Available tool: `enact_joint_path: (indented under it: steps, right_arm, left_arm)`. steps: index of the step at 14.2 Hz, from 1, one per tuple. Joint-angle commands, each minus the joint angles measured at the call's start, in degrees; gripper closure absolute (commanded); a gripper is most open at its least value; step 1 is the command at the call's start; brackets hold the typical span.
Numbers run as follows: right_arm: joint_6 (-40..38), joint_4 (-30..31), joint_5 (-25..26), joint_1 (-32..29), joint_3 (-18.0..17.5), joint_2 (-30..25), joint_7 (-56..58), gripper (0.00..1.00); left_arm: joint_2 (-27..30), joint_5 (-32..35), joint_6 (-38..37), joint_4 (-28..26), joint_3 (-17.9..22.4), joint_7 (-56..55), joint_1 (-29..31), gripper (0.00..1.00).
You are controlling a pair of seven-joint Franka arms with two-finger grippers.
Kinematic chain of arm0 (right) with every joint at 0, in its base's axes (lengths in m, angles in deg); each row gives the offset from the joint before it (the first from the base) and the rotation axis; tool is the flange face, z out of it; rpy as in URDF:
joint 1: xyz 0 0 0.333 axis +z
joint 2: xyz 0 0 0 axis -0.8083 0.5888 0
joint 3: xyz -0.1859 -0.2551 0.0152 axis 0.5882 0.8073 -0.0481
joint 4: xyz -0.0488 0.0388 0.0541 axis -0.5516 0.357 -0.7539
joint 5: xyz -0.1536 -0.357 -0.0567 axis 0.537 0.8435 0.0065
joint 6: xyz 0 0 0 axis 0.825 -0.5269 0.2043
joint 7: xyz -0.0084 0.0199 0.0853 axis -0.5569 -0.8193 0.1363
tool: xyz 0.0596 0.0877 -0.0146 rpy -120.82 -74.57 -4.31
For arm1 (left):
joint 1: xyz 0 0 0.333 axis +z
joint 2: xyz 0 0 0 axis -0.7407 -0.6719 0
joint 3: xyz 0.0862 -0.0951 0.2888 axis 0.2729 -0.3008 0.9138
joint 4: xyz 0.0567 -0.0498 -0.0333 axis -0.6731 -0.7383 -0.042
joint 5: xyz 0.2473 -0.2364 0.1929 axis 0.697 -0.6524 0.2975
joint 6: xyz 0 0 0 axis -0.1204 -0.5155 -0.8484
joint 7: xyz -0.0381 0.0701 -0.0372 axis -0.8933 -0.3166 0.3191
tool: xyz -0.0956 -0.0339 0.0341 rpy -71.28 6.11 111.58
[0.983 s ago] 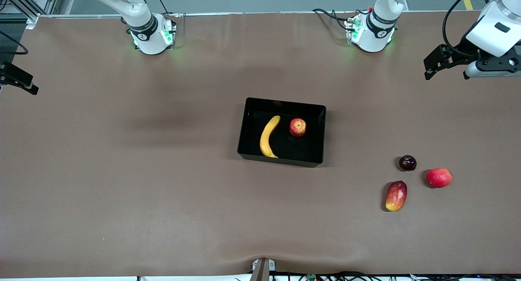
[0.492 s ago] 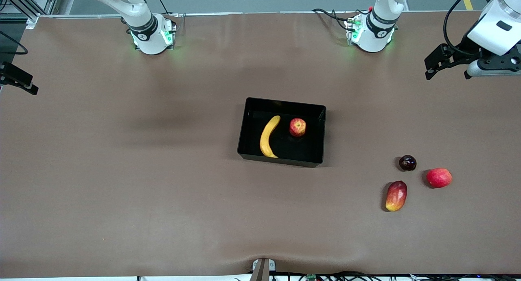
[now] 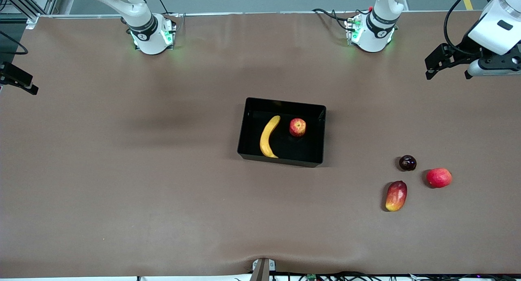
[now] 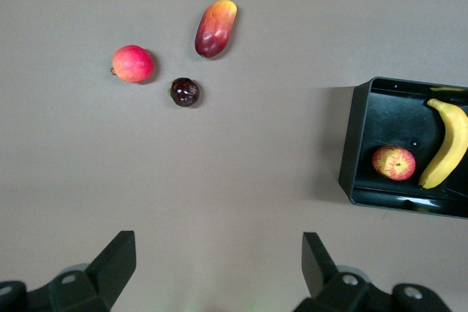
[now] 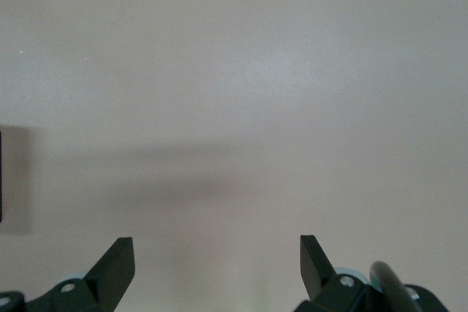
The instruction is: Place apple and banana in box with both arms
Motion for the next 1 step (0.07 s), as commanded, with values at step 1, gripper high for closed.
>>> enact_joint_path:
  steps: [1]
  right_arm:
    - [0.3,0.5,-0.4,-1.1,-0.7,-0.7,-0.2,0.0]
  left_arm:
    - [-0.4,-0.2,-0.2,1.0,0.1,0.8,0.0,0.0]
